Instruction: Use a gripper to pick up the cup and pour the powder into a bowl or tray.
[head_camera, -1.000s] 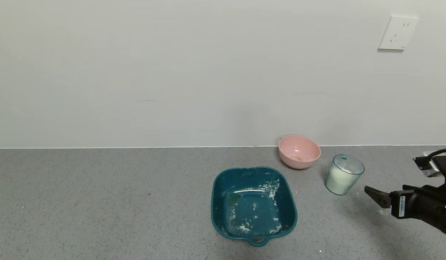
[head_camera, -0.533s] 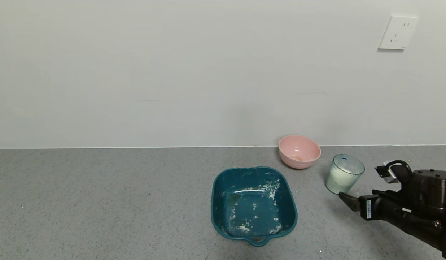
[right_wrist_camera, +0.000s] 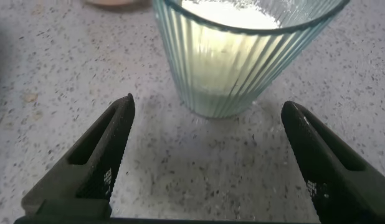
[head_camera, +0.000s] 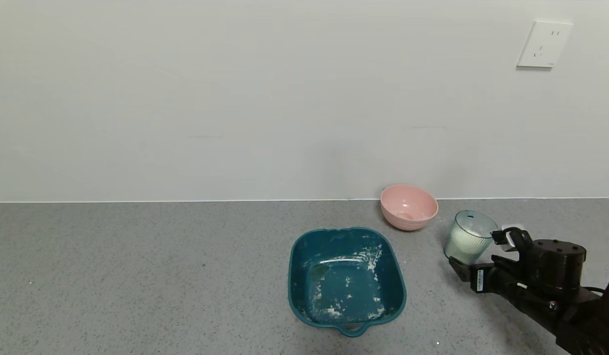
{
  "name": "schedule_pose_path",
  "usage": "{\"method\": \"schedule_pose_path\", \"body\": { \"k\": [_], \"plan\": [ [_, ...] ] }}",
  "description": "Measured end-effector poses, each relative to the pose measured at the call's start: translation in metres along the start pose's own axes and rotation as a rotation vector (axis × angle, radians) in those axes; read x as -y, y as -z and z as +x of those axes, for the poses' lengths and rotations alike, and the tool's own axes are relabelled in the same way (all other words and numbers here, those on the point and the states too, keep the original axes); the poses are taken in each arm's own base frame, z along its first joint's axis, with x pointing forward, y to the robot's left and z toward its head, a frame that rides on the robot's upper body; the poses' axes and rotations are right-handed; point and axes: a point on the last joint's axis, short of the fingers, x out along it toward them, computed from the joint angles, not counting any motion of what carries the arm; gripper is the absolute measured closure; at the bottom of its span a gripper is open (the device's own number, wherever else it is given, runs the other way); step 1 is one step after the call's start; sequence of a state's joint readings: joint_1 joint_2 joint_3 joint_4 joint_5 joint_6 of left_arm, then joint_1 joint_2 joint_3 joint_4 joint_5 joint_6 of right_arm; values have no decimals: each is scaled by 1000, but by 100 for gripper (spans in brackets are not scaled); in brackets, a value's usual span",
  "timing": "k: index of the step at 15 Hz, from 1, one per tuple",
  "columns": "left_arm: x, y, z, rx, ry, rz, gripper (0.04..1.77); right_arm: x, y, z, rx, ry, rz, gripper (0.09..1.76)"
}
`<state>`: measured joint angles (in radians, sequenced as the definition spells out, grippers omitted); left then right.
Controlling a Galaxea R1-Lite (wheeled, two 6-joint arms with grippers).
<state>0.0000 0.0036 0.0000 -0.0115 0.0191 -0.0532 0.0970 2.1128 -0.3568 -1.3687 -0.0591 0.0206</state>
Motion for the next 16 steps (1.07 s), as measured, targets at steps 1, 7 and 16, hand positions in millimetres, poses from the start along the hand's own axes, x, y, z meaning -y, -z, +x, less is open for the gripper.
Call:
{"method": "schedule_pose_path", "body": {
  "k": [1, 7, 16],
  "plan": [
    [0, 0, 0, 0, 0, 0, 9, 1, 1, 4, 11, 15, 1, 14],
    [0, 0, 0, 0, 0, 0, 9, 2, -1, 25, 63, 41, 7, 14],
    [0, 0, 0, 0, 0, 0, 9, 2, 5, 41, 136, 41, 4, 14]
  ]
}}
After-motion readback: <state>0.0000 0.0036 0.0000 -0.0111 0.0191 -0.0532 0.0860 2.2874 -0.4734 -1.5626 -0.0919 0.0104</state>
